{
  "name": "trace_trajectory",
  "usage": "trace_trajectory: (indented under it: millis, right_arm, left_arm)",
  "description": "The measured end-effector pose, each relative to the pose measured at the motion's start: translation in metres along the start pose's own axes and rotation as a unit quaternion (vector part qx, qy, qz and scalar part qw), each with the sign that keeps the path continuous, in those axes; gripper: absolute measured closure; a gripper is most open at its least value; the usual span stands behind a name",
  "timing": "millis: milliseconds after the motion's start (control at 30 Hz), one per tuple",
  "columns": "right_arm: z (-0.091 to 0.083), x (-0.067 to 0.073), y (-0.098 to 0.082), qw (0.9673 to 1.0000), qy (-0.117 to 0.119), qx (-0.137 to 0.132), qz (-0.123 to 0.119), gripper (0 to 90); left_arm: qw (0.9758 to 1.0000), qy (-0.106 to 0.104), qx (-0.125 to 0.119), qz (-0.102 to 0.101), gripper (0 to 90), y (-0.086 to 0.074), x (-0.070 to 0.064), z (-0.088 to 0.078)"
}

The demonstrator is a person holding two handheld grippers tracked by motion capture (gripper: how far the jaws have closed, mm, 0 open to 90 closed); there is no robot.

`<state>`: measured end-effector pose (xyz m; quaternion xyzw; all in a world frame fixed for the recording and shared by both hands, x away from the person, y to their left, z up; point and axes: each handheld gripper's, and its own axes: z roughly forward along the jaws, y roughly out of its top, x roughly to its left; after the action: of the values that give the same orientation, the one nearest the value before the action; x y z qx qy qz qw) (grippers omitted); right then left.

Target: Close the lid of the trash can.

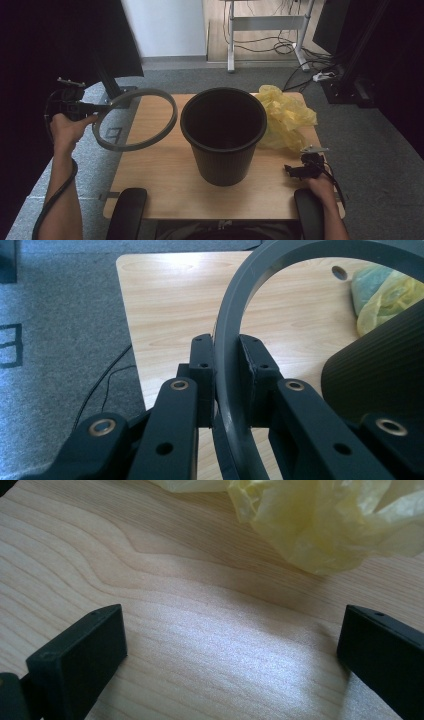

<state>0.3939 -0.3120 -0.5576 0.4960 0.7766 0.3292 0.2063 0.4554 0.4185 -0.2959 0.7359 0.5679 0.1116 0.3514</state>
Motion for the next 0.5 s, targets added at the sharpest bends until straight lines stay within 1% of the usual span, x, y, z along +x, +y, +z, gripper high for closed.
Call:
trace_trajectory:
  millis: [267,500]
  right_arm:
    - [0.000,0.000,0.000,1.0000,0.000,0.000,0.000,0.0]
    - [0.000,0.000,0.000,1.0000,0.000,0.000,0.000,0.0]
  left_arm:
    - [0.9999,-0.008,-0.008,0.003,78.1,0.009,-0.007,-0.012]
    - [0.9997,-0.017,-0.012,0.012,78.0,0.017,-0.018,-0.012]
